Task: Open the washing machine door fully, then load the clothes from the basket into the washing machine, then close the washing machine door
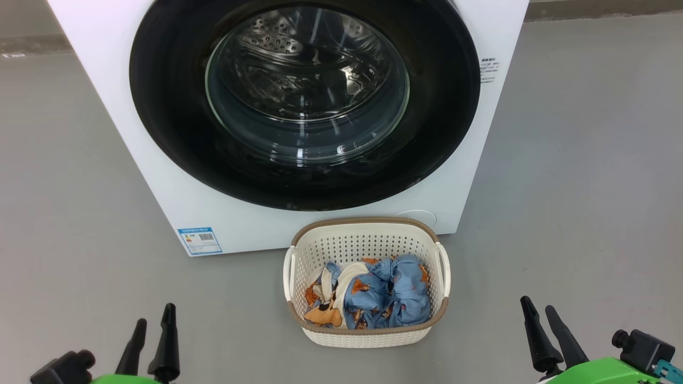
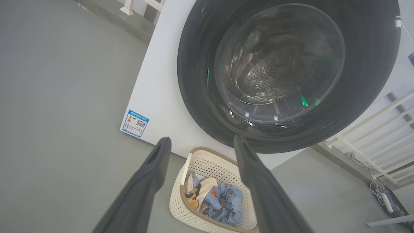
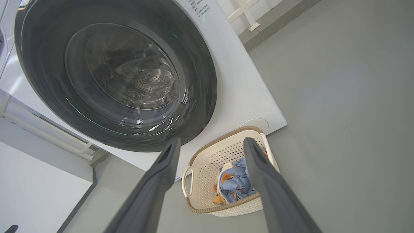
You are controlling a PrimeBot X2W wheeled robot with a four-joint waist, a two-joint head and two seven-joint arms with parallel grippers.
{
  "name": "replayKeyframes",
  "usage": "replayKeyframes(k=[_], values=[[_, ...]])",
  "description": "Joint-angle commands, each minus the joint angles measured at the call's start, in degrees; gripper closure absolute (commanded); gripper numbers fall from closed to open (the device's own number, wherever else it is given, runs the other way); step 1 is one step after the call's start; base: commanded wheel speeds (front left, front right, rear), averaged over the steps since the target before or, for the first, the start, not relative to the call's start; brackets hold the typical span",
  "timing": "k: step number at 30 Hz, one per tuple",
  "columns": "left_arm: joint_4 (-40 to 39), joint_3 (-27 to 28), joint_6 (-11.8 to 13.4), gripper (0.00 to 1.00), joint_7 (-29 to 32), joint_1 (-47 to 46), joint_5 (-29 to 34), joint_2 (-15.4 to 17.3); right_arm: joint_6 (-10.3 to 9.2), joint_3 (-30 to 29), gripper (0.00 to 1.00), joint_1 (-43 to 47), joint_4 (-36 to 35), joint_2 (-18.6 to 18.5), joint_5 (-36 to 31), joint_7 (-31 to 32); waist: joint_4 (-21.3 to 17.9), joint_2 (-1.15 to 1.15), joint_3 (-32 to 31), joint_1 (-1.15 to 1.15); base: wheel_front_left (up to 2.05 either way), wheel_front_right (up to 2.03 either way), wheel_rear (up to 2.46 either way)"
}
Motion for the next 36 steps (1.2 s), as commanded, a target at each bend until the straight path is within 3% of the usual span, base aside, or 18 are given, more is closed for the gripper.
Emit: replayKeyframes(k=[1, 36], values=[[-1.83, 1.17, -0.11, 0.0, -0.89, -0.8, 2.03, 1.18, 0.06, 0.98, 0.0, -0.62, -1.73, -0.97, -1.82, -0.85, 0.04, 0.0, -0.02, 0.0, 0.0, 0.0, 0.0], [-3.11, 0.78, -0.17, 0.0, -6.63, -0.24, 21.9, 2.56, 0.08, 0.38, 0.0, 1.56, -3.73, -1.76, -21.84, -6.54, -0.11, 0.0, 0.12, 0.0, 0.0, 0.0, 0.0]])
